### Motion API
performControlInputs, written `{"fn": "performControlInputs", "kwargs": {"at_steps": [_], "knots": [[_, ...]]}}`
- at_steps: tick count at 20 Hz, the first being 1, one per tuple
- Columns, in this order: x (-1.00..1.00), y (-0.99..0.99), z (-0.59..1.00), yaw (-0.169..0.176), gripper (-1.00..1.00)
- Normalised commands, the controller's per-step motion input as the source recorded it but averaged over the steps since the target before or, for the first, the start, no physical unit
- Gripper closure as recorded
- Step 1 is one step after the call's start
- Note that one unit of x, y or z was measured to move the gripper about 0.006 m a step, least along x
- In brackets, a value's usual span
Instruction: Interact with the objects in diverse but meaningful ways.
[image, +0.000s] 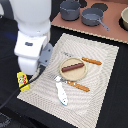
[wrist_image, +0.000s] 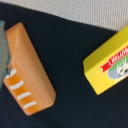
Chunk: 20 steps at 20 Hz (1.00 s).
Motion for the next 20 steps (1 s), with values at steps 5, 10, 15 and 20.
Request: {"fn": "performControlInputs", "kwargs": {"at_steps": [5,10,15,20], "knots": [[-0.70,-0.35,-0.05,-0.173,-1.00],[-0.35,-0.22,-0.34,-0.203,-1.00],[-0.04,-0.01,-0.43,-0.179,-1.00],[-0.16,-0.02,-0.46,-0.123,-1.00]]}}
